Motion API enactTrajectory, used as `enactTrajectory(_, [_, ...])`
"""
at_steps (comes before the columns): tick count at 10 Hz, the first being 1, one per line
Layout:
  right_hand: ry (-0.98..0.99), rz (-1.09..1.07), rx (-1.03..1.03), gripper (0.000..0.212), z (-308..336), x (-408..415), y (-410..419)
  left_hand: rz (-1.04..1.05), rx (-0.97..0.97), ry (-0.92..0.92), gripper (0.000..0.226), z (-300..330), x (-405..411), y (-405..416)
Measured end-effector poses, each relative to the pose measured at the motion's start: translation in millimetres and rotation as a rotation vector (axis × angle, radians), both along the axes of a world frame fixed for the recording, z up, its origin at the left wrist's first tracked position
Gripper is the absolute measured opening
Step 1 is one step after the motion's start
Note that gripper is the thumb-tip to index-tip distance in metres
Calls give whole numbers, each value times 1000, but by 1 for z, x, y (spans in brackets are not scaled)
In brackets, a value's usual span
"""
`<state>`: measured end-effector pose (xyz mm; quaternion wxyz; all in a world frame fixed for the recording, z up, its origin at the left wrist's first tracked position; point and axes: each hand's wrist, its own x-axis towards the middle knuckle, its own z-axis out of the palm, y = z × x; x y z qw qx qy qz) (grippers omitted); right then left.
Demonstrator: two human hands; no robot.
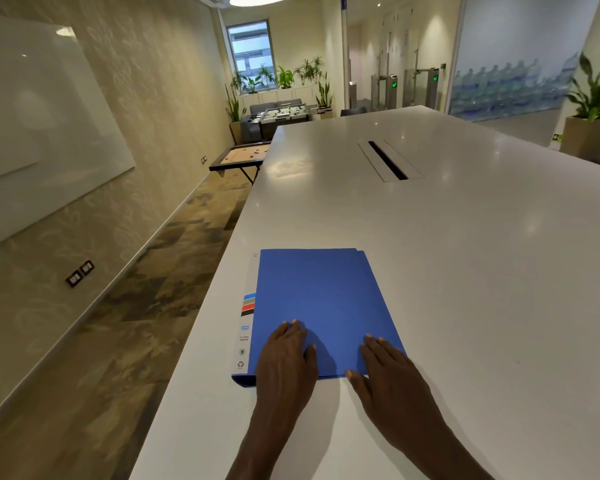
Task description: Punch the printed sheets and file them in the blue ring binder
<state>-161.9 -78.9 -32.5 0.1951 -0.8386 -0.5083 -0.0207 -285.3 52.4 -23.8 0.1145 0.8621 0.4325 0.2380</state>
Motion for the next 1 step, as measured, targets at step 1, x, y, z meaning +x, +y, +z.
enactTrajectory(1, [-28,35,53,71,4,7,1,44,-17,59,51,11,9,-4])
